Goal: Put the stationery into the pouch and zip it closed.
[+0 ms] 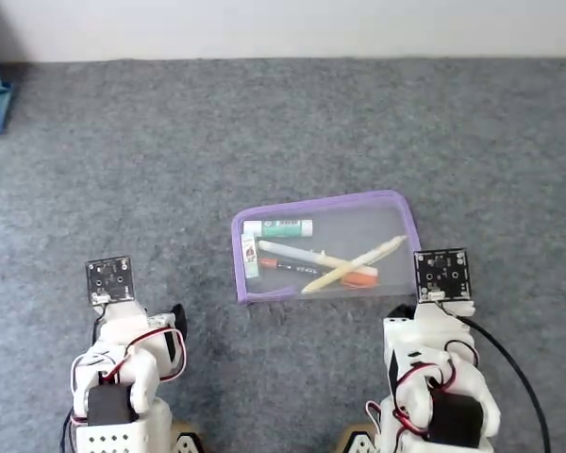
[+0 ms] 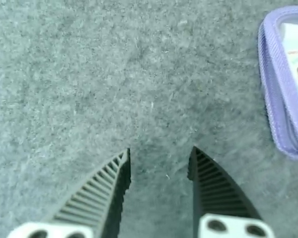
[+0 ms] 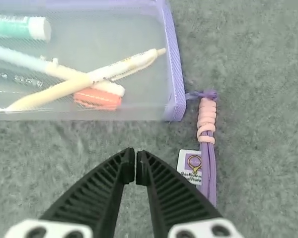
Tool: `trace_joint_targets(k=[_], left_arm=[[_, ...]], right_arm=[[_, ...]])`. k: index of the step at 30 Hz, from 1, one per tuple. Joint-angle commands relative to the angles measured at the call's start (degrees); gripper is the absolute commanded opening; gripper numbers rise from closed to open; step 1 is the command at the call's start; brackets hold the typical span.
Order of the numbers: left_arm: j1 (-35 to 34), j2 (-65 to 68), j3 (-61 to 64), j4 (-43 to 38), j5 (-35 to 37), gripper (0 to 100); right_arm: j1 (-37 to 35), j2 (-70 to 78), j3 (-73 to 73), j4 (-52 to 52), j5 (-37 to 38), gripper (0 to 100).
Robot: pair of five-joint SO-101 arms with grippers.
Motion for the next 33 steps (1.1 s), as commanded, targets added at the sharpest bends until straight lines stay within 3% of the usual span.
trace_joint_targets(k=[1, 20, 28, 33], left_arm=[[0.09, -0.7, -0.48, -0.88, -5.27, 19], [-0.35, -0.7, -0.48, -0.88, -5.89, 19], [-0.26, -0.7, -0.48, -0.88, -5.89, 19], [-0.26, -0.7, -0.48, -0.88, -5.98, 19]], right_arm=[[0.22, -0.31, 1.49, -3.12, -0.09, 0.8], [-0.04, -0.84, 18.2, -9.54, -0.53, 0.8], [-7.08, -0.84, 19.43, -10.42, -0.62, 0.9], [-7.69, -0.84, 21.27, -12.0, -0.62, 0.9]])
